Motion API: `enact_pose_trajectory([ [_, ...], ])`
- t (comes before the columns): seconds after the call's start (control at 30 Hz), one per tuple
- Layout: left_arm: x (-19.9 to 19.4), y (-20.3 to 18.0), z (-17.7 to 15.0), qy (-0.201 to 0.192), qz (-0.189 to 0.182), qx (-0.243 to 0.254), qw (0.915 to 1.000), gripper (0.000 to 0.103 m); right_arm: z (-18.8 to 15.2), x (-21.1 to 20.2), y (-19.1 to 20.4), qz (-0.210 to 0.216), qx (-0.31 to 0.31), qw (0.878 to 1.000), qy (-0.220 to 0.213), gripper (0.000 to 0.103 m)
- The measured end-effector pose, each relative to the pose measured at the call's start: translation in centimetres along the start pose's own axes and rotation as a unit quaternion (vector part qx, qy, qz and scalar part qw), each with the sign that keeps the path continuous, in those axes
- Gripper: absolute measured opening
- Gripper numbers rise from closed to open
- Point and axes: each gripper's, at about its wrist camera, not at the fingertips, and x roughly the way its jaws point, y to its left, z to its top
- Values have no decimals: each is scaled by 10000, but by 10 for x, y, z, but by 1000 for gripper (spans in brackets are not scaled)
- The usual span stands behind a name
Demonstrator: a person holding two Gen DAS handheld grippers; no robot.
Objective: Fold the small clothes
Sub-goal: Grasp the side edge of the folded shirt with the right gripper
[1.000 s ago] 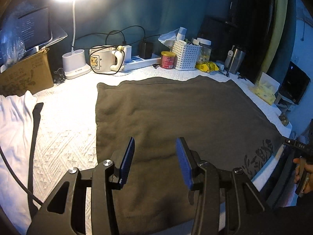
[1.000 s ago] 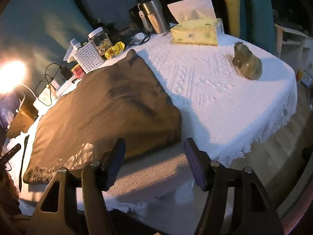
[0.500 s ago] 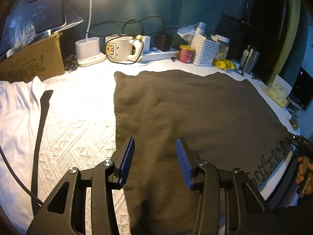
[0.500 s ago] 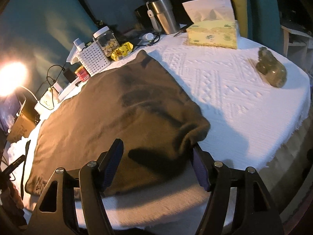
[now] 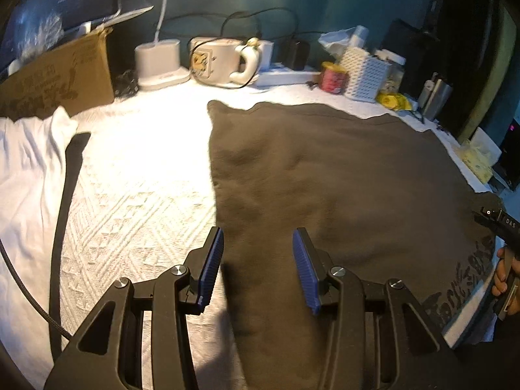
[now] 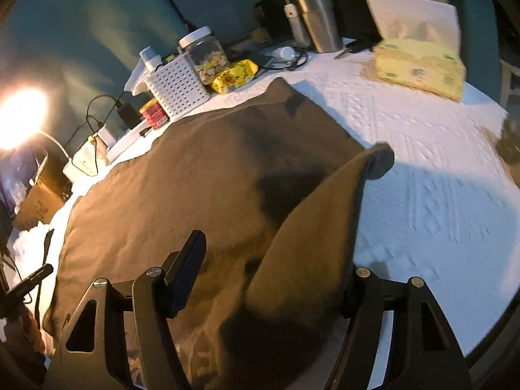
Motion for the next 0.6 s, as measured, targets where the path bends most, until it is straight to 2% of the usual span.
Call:
enact_pose_trajectory([
  [0.27, 9, 13, 6, 95, 32, -60, 9999, 44, 15, 17, 8, -35, -59, 10000, 55, 70],
  [0.53, 17, 22, 12, 192, 31, -82, 9998, 44, 23, 34, 28, -286, -564, 9979, 135, 70],
  [0.6, 19, 25, 13, 208, 20, -112, 9997, 44, 25, 38, 34, -384, -724, 9965, 188, 60],
])
